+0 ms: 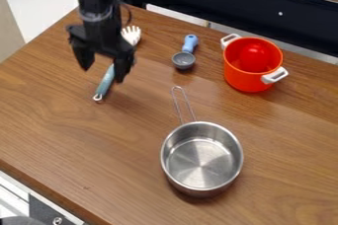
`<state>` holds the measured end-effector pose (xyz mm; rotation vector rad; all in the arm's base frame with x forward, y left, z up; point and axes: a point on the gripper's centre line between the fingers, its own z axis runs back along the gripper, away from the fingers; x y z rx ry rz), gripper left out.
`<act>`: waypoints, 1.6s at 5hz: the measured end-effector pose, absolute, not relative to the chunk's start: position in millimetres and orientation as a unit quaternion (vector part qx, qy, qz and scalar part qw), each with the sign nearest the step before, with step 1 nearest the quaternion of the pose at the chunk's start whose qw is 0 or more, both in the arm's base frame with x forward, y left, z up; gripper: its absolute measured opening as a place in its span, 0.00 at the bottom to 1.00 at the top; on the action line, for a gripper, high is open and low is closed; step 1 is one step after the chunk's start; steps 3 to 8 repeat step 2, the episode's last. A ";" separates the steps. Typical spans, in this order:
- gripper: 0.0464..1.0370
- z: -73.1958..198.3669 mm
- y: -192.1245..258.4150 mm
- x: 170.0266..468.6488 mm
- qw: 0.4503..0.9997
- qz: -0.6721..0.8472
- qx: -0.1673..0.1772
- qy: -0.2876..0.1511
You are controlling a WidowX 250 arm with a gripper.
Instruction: Moved the spatula to the upper left side of the table
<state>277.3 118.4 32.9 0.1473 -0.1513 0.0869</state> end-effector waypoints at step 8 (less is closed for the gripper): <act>0.96 30.2 112.8 234.9 0.993 -0.051 0.068 -0.084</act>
